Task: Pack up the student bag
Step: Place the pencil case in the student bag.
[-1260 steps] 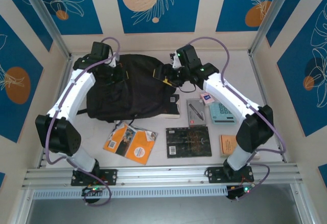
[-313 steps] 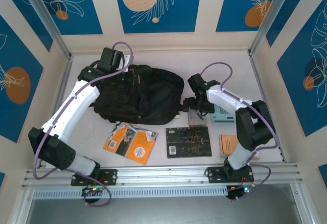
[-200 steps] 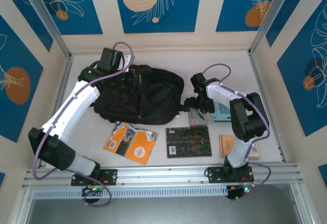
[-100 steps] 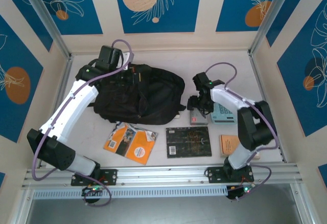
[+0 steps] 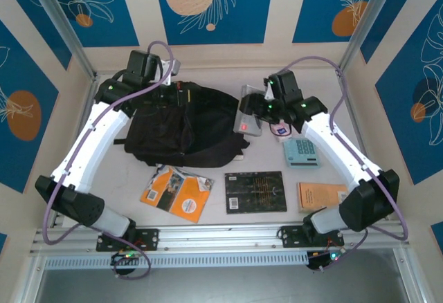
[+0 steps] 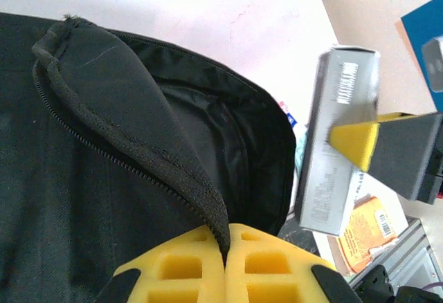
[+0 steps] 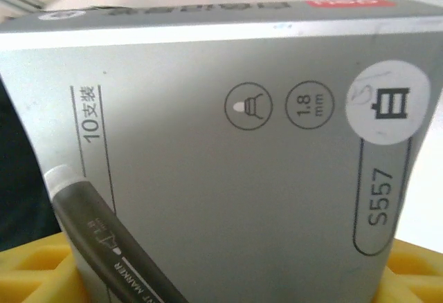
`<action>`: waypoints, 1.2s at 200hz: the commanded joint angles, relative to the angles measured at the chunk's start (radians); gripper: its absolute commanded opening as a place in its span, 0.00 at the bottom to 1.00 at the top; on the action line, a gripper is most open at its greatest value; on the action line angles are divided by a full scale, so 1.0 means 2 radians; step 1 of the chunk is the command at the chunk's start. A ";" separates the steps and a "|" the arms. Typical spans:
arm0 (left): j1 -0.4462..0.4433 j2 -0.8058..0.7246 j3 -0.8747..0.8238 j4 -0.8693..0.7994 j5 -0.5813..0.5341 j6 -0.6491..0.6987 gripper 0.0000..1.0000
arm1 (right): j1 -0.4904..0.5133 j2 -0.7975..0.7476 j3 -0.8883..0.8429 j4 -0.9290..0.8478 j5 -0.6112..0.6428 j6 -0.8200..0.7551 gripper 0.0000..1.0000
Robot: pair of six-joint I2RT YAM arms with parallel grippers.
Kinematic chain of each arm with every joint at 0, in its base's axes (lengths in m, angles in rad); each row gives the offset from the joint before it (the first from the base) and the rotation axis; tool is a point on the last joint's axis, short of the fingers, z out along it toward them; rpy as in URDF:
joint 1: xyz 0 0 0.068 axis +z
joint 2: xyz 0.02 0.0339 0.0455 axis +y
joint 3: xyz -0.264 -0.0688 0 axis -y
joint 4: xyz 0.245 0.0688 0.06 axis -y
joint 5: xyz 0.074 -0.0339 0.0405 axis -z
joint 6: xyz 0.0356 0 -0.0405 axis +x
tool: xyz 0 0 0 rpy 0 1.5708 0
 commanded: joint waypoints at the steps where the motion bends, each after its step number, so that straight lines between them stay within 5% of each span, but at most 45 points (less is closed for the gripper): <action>1: 0.005 0.002 0.027 0.005 0.026 0.013 0.00 | 0.020 0.052 0.052 0.034 -0.014 0.063 0.67; 52: 0.006 0.013 0.047 0.007 0.018 0.006 0.00 | 0.069 0.217 0.222 -0.059 0.018 0.088 0.68; 90: 0.011 0.028 0.095 0.013 -0.008 -0.022 0.00 | 0.100 0.254 0.235 -0.087 0.037 0.150 0.70; 130: 0.012 0.037 0.126 0.033 0.004 -0.042 0.00 | 0.101 0.280 0.221 -0.017 -0.059 0.184 0.74; 158: 0.013 0.048 0.141 0.026 0.009 -0.037 0.00 | 0.106 0.323 0.276 -0.004 -0.129 0.173 0.92; 169: 0.014 0.048 0.141 0.025 0.009 -0.036 0.00 | 0.110 0.328 0.288 -0.006 -0.136 0.163 1.00; 240: 0.020 0.034 0.099 0.023 -0.012 -0.017 0.00 | 0.113 0.254 0.241 0.011 -0.123 0.061 0.98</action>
